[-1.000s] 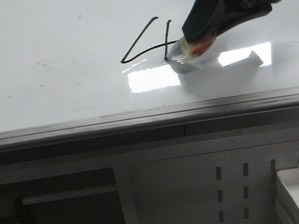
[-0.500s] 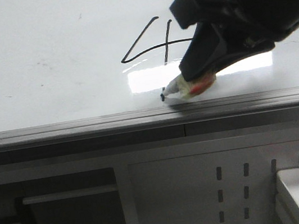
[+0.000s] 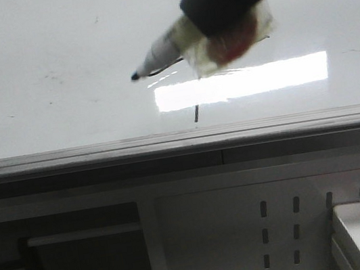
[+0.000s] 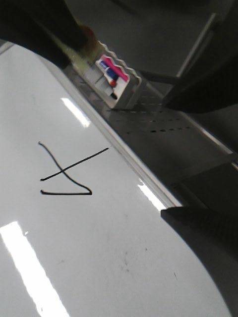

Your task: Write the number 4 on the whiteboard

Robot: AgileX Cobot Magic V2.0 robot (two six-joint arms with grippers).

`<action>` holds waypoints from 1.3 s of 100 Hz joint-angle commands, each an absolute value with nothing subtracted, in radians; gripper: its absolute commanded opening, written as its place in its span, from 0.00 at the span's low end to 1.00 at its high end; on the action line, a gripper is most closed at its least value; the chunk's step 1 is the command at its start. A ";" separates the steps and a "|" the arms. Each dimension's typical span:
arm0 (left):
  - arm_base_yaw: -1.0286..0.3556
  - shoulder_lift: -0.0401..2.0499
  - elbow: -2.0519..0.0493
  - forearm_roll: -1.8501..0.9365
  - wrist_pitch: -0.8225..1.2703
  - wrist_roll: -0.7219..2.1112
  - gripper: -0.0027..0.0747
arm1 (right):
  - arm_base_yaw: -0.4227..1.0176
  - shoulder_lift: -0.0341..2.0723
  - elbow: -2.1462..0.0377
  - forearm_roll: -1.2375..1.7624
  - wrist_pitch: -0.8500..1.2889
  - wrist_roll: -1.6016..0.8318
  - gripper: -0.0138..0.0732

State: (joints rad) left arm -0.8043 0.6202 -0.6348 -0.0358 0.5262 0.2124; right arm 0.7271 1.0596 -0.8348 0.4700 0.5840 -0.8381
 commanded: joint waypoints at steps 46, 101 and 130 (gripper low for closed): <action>-0.988 1.008 -0.888 -0.325 0.598 0.609 0.41 | 0.913 1.037 -0.870 0.379 0.449 -0.964 0.09; -0.988 1.042 -0.916 -0.341 0.667 0.609 0.41 | 1.012 1.025 -0.874 0.320 0.374 -0.964 0.09; -0.988 1.042 -0.916 -0.339 0.669 0.609 0.20 | 1.012 1.007 -0.874 0.320 0.390 -0.964 0.09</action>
